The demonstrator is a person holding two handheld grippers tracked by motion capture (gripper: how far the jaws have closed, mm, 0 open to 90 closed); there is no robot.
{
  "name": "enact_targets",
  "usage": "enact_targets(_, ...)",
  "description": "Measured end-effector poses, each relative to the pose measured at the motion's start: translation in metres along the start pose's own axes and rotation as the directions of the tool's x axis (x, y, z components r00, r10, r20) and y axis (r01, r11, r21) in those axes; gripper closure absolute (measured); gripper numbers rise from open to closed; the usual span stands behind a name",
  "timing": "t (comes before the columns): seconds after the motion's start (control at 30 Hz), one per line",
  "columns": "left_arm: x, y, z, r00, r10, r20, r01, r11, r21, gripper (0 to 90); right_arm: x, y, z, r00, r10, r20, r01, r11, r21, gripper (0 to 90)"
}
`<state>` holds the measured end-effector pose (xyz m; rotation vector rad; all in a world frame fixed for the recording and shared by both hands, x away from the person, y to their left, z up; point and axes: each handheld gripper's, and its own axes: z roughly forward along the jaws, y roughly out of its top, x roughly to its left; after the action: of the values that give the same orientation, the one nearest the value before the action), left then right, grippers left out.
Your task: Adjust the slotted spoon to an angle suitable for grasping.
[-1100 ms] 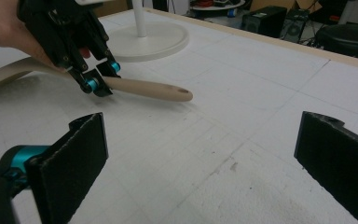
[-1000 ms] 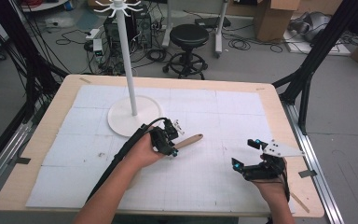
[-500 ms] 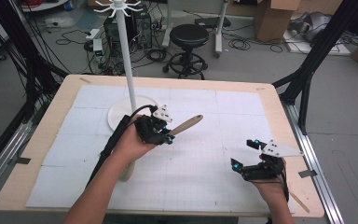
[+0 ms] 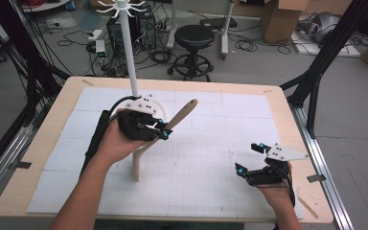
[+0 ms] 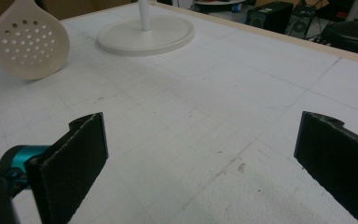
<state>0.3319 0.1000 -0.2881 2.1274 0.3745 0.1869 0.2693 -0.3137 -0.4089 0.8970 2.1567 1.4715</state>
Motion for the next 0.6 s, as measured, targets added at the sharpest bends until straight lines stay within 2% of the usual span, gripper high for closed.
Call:
enact_targets(0.13, 0.0, 0.0, -0.012, 0.9996, -0.004, 0.028, 0.005, 0.9991, -0.042, 74.4, 0.003, 0.002, 0.003, 0.9999, -0.01, -0.007, 0.01, 0.9999, 0.006, 1.4)
enact_targets(0.3, -0.003, 0.002, -0.024, 0.9968, 0.023, 0.077, -0.015, 0.9952, -0.097, 74.4, 0.004, 0.004, 0.005, 0.9998, -0.015, -0.012, 0.015, 0.9999, 0.005, 1.4)
enact_targets(0.37, -0.003, 0.002, -0.025, 0.9962, 0.028, 0.082, -0.02, 0.9948, -0.1, 74.3, 0.005, 0.004, 0.006, 0.9998, -0.019, -0.012, 0.019, 0.9998, 0.006, 1.4)
enact_targets(0.4, -0.004, 0.003, -0.027, 0.9952, 0.049, 0.085, -0.041, 0.9938, -0.103, 74.4, 0.005, 0.004, 0.007, 0.9997, -0.021, -0.015, 0.021, 0.9997, 0.008, 1.4)
enact_targets(0.6, -0.003, 0.006, -0.027, 0.9946, 0.061, 0.084, -0.051, 0.9927, -0.109, 74.3, 0.006, 0.007, 0.006, 0.9997, -0.017, -0.018, 0.017, 0.9998, -0.004, 1.4)
